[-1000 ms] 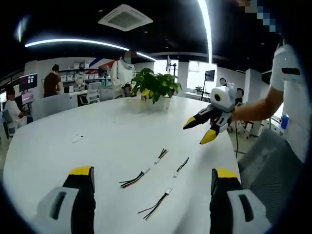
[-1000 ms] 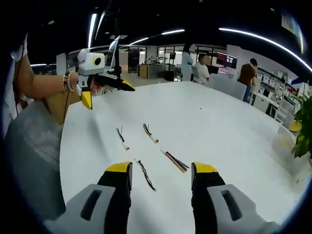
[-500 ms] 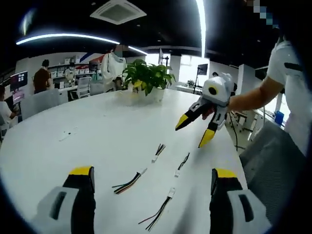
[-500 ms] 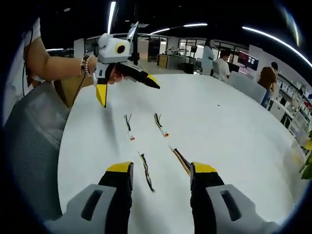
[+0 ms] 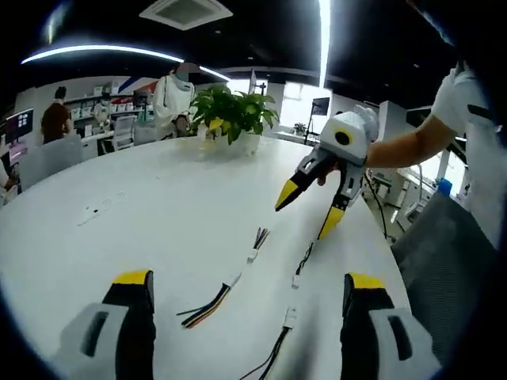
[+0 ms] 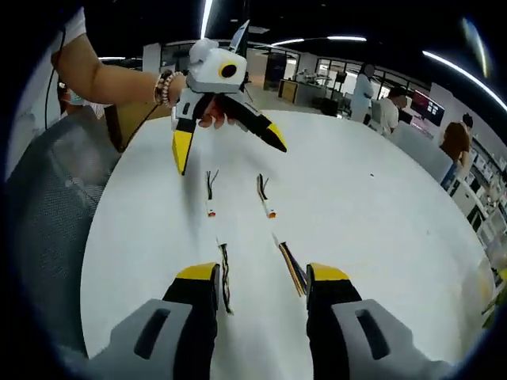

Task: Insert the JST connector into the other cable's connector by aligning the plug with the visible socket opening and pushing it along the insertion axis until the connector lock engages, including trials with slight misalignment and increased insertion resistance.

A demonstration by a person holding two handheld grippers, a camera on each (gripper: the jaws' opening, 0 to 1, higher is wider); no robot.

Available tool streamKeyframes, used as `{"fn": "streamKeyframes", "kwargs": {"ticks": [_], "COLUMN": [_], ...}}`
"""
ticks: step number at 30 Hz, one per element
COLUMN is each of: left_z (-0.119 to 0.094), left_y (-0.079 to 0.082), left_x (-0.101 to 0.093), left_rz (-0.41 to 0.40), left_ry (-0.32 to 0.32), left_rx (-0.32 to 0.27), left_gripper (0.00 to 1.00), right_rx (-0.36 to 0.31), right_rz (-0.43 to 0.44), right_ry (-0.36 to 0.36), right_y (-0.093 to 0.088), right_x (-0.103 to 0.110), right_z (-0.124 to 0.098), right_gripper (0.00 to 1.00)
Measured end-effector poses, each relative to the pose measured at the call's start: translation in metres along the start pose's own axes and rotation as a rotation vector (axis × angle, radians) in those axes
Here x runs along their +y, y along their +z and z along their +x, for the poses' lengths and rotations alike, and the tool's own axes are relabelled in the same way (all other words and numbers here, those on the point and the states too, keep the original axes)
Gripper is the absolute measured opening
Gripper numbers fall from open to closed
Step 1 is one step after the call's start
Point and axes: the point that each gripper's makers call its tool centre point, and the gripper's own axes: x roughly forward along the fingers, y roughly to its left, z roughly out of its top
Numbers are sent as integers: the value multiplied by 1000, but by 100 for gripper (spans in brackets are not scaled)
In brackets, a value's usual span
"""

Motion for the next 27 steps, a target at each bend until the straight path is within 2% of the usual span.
{"fn": "streamKeyframes", "kwargs": {"ticks": [4,10,19,23,27], "left_z": [8,22,31,35,38], "left_y": [-3,-11,-19,-22,-26], "left_x": [7,11,11,6,8], "left_rz": [16,6,29,43,58], "left_ry": [-15,-22,-51,-88,-81], "left_rx": [15,37,46,45,56], "left_gripper": [90,85,73,62,61], "right_rx": [0,8,-8,-9,-15], "right_rz": [-11,-36,-41,-44,-47], "right_ry": [10,34,69,84,100], "right_y": [1,-1,1,0,0], "right_x": [-4,-6,-8,-7,-7], "right_z": [6,15,30,37,44], "right_gripper": [40,40,32,31,28]}}
